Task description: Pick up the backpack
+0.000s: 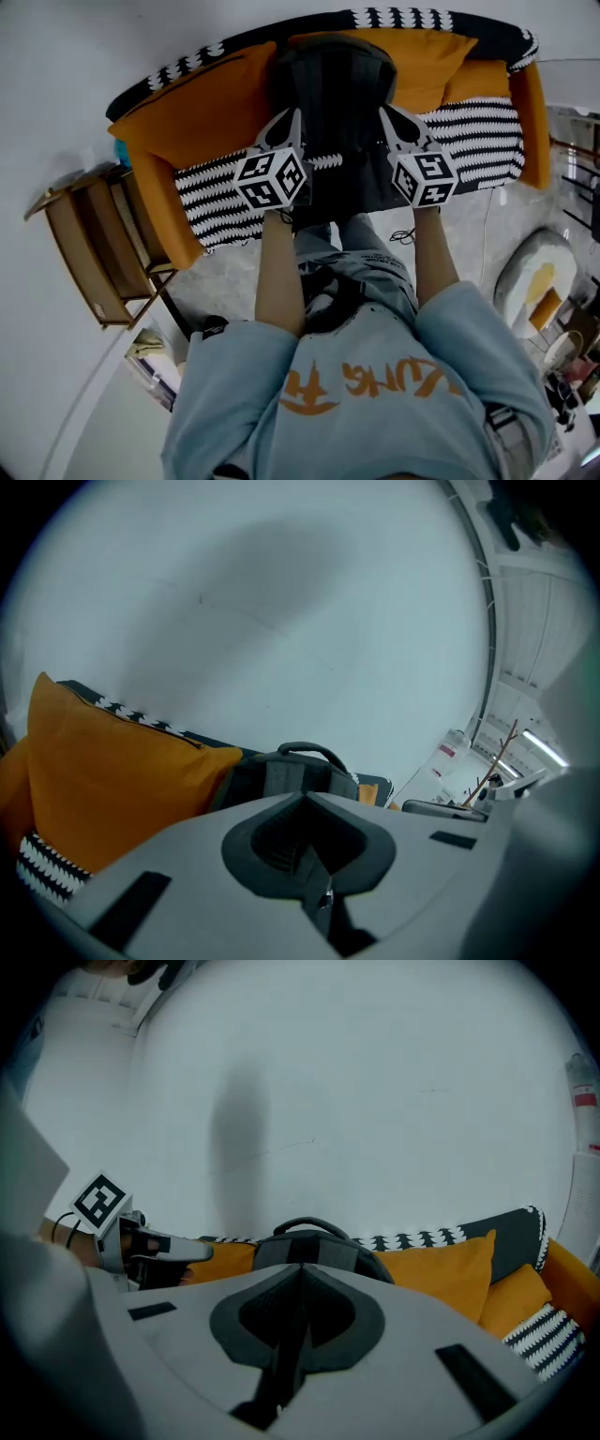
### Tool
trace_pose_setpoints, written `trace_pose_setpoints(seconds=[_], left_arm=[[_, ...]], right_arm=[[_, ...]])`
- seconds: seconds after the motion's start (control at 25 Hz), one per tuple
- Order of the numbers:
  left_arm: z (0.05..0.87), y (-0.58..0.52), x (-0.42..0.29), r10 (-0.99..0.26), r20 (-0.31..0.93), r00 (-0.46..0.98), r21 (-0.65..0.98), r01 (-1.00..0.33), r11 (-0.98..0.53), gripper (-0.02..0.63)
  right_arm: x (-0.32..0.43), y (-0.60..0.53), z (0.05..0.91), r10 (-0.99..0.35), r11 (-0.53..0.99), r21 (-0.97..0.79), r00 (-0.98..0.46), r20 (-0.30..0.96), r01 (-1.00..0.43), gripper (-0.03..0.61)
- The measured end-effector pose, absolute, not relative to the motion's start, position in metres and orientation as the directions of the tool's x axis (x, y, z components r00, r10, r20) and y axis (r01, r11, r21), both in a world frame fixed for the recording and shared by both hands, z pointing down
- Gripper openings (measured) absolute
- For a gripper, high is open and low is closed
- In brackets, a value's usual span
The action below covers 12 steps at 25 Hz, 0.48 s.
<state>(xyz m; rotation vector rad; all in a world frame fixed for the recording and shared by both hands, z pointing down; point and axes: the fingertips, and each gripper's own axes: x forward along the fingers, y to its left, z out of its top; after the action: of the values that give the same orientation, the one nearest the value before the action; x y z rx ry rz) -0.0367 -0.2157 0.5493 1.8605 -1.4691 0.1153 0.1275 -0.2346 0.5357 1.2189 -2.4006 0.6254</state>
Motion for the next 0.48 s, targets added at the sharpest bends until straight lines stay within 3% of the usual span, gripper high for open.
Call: trace_pose_setpoints(seconds=[0.2, 0.28, 0.32, 0.4, 0.48], left_arm=[[0.575, -0.229, -0.040, -0.776, 0.538, 0.329, 0.471, -0.881, -0.047, 0.021], [0.582, -0.237, -0.041, -0.771, 0.544, 0.332, 0.469, -0.882, -0.049, 0.021], [0.584, -0.241, -0.041, -0.769, 0.546, 0.333, 0.468, -0.882, -0.049, 0.028], [0.589, -0.249, -0.040, -0.764, 0.549, 0.340, 0.473, -0.880, -0.052, 0.133], [0.595, -0.255, -0.038, -0.754, 0.556, 0.349, 0.473, -0.879, -0.058, 0.161]], right_arm=[[0.128, -0.255, 0.561, -0.614, 0.545, -0.252, -0.585, 0.530, -0.800, 0.008], [0.127, -0.261, 0.570, -0.587, 0.558, -0.271, -0.605, 0.538, -0.784, 0.088], [0.127, -0.265, 0.573, -0.577, 0.564, -0.276, -0.611, 0.542, -0.778, 0.094], [0.128, -0.272, 0.578, -0.563, 0.570, -0.285, -0.619, 0.547, -0.770, 0.098], [0.130, -0.278, 0.583, -0.550, 0.572, -0.301, -0.629, 0.548, -0.763, 0.109]])
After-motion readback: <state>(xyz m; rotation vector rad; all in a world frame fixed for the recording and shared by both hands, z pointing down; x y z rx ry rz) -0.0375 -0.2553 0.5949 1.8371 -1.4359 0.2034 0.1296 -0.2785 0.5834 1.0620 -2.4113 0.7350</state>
